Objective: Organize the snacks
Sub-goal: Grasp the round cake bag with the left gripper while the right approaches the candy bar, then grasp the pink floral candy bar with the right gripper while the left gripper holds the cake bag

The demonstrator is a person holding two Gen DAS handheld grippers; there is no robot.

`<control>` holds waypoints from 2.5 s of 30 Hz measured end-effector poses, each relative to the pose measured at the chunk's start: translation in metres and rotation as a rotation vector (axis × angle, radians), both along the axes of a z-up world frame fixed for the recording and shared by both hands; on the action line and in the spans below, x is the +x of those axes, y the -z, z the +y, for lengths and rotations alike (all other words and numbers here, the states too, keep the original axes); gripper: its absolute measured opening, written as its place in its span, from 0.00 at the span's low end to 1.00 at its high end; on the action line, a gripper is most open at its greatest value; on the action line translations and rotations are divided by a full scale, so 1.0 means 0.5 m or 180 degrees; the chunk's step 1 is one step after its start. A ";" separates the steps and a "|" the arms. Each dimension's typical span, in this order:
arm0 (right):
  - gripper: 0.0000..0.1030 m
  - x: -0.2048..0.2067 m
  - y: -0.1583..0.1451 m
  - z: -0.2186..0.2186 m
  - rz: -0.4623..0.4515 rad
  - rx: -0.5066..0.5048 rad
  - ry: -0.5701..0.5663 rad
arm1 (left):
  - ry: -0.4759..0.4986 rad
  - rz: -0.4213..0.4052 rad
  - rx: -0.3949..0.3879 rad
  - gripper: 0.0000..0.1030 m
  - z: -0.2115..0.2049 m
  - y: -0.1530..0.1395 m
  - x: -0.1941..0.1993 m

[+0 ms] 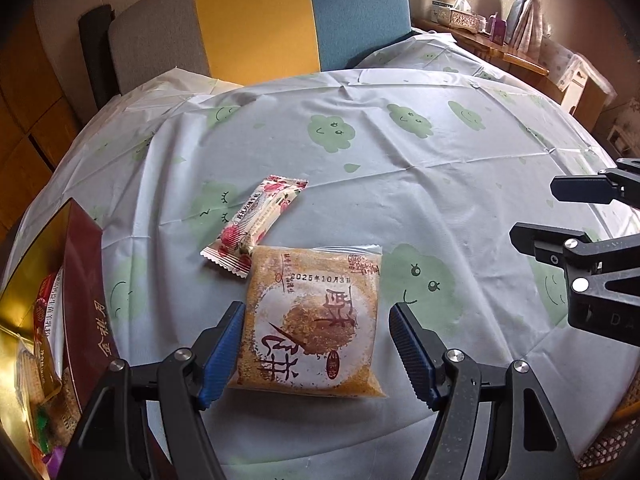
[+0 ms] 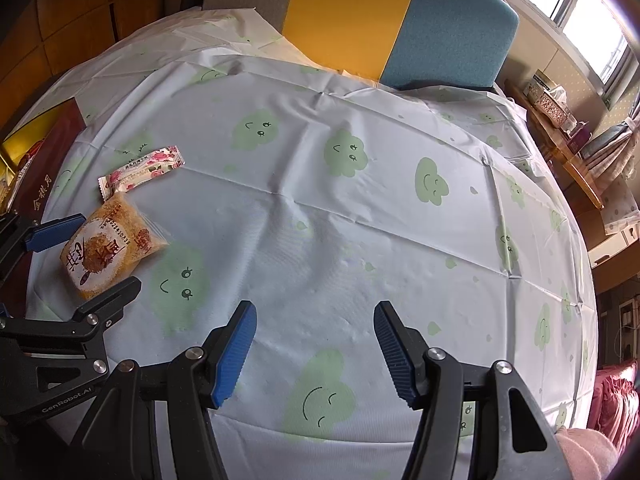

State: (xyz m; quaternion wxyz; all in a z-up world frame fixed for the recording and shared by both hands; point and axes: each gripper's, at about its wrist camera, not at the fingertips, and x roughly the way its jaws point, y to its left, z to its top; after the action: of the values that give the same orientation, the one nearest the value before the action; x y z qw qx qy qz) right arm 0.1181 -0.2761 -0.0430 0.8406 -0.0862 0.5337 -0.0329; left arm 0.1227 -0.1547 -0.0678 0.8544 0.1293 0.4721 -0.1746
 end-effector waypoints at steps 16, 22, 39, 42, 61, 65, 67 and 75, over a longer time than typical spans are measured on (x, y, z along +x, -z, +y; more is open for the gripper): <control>0.60 0.004 0.013 0.002 0.0070 -0.0083 -0.0019 | -0.0172 -0.0322 -0.0105 0.59 0.036 0.012 -0.100; 0.60 0.007 0.022 -0.003 0.0123 -0.0036 0.0009 | -0.0210 -0.0427 -0.0156 0.59 0.053 0.014 -0.124; 0.60 0.090 0.005 0.086 0.0183 0.1019 -0.0308 | -0.0053 -0.0676 -0.0308 0.59 0.088 0.024 -0.183; 0.60 0.138 0.008 0.144 0.0225 0.1032 -0.0433 | -0.0066 -0.0722 -0.0322 0.59 0.088 0.027 -0.186; 0.20 0.148 0.047 0.180 0.0469 0.0339 -0.0800 | -0.0133 -0.0724 -0.0344 0.60 0.087 0.028 -0.188; 0.21 0.072 0.063 0.088 0.0687 0.0259 -0.0792 | -0.0156 -0.0700 -0.0315 0.60 0.084 0.027 -0.183; 0.22 0.045 0.066 0.041 0.0670 0.0453 -0.0699 | -0.0165 -0.0672 -0.0296 0.60 0.081 0.026 -0.179; 0.24 0.004 0.074 -0.010 0.0482 0.0702 -0.0658 | -0.0204 -0.0474 -0.0241 0.59 0.076 0.017 -0.160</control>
State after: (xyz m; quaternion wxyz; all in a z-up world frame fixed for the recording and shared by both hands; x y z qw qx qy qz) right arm 0.1200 -0.2810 -0.0802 0.8013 -0.0500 0.5842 0.1190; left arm 0.0427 -0.1169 -0.0764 0.8965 0.0945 0.4042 -0.1548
